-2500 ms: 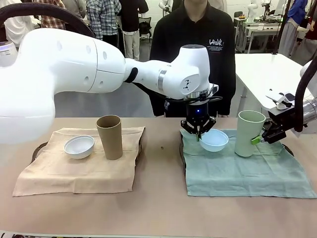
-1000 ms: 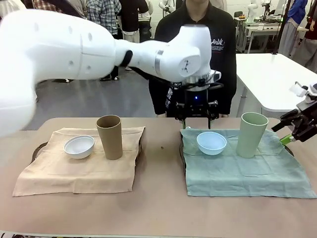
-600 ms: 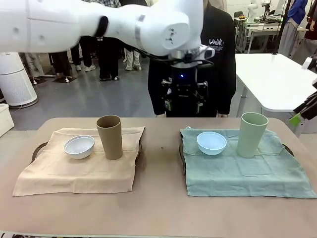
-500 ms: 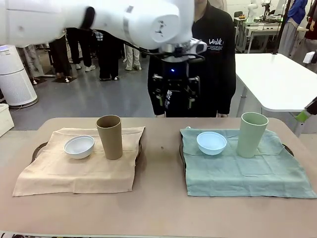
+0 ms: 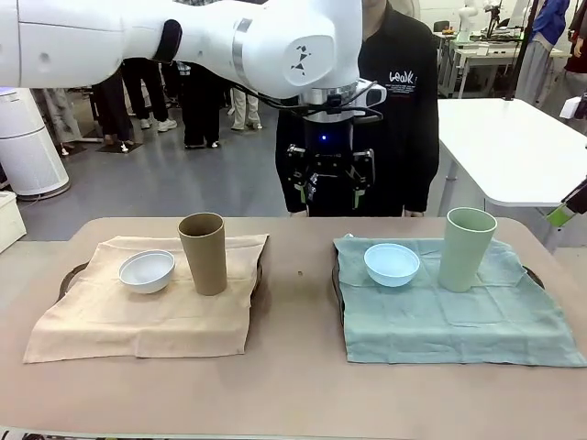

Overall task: Set up a tray with a mat and arrange the tableware.
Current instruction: Place the Picnic Bowl and Reusable plastic cup back onto the Handle tray in front of the human's position.

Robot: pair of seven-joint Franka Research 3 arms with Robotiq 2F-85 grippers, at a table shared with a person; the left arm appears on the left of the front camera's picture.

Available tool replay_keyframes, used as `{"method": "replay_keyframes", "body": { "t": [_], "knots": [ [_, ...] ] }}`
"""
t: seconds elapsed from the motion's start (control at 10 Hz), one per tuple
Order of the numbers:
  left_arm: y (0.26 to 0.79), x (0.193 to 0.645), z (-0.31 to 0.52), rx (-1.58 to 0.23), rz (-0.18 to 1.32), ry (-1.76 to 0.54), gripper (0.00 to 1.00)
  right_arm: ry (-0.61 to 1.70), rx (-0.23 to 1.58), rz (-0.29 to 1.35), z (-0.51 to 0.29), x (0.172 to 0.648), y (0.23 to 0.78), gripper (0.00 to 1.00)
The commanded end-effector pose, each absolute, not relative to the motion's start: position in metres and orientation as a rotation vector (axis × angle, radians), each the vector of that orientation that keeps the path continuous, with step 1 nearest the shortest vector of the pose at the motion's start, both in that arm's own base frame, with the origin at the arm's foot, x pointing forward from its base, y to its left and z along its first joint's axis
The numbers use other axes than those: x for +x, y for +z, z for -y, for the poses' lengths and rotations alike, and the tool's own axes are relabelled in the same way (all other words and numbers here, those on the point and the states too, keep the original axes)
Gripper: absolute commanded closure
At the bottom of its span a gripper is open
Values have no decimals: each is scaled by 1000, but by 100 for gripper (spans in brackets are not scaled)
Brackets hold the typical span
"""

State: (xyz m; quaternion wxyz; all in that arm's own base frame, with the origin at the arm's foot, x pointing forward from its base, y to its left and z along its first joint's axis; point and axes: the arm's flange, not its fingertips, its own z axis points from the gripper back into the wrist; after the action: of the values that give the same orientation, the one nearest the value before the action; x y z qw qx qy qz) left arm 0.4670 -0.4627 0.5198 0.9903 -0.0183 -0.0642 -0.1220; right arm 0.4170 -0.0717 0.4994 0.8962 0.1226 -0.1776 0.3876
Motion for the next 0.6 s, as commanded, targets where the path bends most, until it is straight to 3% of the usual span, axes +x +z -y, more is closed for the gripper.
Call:
{"method": "replay_keyframes", "body": {
  "t": [0.0,0.5],
  "knots": [
    [527,469,462,-36,145,-235,1,814,267,398,72,418,497,0],
    [527,469,462,-36,145,-235,1,814,267,398,72,418,497,0]
  ]
}}
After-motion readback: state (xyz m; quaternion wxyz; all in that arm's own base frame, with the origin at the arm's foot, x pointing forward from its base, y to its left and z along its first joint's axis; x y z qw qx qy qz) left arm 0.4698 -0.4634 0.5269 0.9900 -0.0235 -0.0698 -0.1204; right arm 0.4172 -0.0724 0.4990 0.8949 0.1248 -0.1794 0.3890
